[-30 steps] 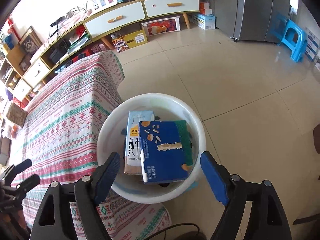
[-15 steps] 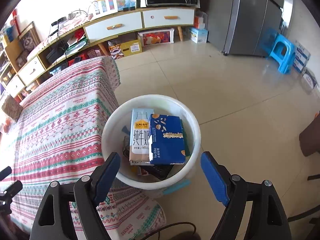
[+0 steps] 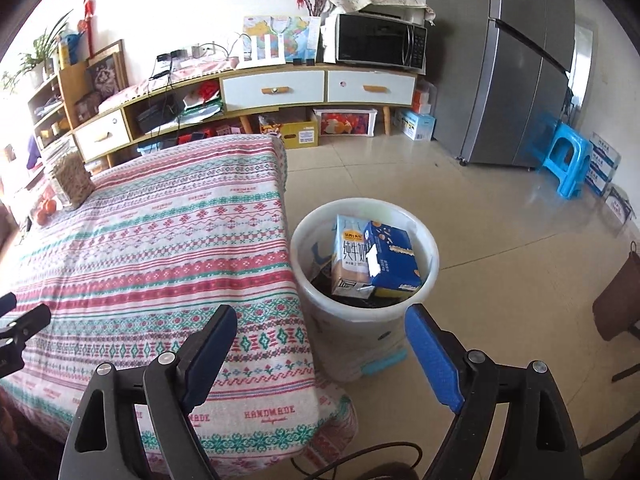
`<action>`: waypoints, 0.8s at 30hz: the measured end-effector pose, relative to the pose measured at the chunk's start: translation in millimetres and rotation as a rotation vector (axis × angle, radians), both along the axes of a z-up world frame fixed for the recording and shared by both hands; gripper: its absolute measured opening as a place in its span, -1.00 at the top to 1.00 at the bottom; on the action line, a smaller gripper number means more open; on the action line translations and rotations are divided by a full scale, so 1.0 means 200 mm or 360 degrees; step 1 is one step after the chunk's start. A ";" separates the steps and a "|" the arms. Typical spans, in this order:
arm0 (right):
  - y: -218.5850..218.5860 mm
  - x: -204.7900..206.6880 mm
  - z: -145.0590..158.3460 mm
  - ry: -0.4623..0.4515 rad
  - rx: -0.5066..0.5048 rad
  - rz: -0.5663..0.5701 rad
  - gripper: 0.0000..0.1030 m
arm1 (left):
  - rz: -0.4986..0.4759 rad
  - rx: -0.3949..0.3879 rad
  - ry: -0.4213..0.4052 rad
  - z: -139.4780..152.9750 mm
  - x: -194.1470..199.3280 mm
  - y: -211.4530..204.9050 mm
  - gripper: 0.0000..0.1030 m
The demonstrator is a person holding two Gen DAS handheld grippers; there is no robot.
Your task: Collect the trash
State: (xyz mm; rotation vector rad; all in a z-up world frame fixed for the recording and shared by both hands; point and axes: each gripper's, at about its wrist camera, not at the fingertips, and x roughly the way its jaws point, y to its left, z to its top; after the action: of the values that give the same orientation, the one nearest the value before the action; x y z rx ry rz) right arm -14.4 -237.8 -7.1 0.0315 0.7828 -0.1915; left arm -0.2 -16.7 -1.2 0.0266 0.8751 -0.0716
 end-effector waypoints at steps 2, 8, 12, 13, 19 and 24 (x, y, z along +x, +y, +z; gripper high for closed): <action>0.05 -0.01 0.01 -0.0041 -0.0039 0.0036 -0.70 | 0.0013 0.0011 -0.0036 0.02 -0.02 0.00 -0.98; 0.10 0.02 0.01 -0.0065 -0.0063 0.0067 -0.71 | 0.0031 0.0003 -0.0090 0.03 -0.04 -0.02 -0.98; 0.08 0.02 -0.02 -0.0045 -0.0014 0.0059 -0.71 | 0.0005 0.0017 -0.0066 0.01 -0.05 -0.04 -0.98; 0.08 0.02 -0.02 -0.0044 -0.0014 0.0057 -0.71 | -0.0001 0.0018 -0.0061 0.01 -0.05 -0.04 -0.98; 0.09 0.00 -0.03 -0.0040 -0.0024 0.0055 -0.71 | -0.0002 -0.0002 -0.0055 0.01 -0.06 -0.05 -0.98; 0.09 0.00 -0.03 -0.0029 -0.0028 0.0057 -0.71 | 0.0002 -0.0016 -0.0054 0.01 -0.06 -0.05 -0.98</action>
State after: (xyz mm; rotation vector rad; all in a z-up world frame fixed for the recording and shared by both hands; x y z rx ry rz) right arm -14.0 -219.0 -14.1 0.0026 0.7630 -0.1641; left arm -12.4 -26.2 1.0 0.0179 0.8407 -0.0742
